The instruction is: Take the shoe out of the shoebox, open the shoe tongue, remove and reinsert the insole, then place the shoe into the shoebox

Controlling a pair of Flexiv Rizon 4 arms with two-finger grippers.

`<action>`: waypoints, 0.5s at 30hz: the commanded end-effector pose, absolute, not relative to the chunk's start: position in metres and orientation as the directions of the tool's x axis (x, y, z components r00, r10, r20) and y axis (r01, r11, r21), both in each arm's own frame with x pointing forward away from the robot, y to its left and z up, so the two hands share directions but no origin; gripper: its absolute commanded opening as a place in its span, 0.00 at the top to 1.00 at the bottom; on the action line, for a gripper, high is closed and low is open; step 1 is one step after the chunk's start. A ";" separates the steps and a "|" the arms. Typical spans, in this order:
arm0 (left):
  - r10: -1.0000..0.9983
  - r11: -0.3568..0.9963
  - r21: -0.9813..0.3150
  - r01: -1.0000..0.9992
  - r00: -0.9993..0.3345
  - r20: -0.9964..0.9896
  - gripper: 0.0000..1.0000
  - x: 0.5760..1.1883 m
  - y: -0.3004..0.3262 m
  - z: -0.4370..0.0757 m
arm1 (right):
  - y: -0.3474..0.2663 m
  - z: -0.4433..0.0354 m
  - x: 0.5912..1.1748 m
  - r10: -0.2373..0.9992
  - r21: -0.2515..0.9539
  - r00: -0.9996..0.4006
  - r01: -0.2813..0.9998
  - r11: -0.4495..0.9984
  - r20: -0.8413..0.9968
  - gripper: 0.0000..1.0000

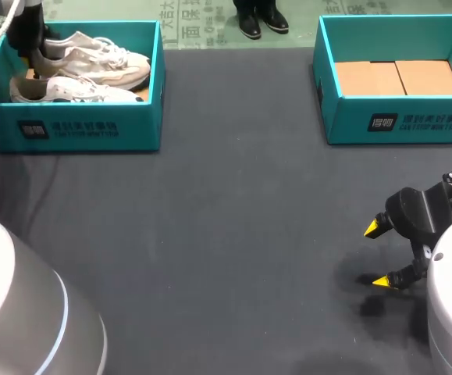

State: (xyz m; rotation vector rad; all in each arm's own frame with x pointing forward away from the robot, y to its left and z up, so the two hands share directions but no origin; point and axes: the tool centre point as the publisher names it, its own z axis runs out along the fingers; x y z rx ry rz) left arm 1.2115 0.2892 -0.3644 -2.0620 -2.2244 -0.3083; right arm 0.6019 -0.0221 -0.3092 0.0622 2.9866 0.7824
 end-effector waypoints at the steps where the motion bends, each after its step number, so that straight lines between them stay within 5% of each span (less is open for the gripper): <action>1: 0.974 0.070 0.101 0.992 -0.089 0.206 0.95 1.208 0.288 -0.371 | -0.022 -0.309 0.599 0.055 0.490 -0.998 0.026 0.871 -0.045 0.00; 5: 0.974 0.080 0.107 0.991 -0.101 0.204 0.64 1.207 0.289 -0.373 | -0.022 -0.309 0.599 0.055 0.490 -0.998 0.026 0.871 -0.045 0.00; 15: 0.977 0.096 0.124 0.988 -0.117 0.179 0.53 1.206 0.294 -0.362 | -0.022 -0.309 0.599 0.055 0.490 -0.998 0.026 0.871 -0.045 0.00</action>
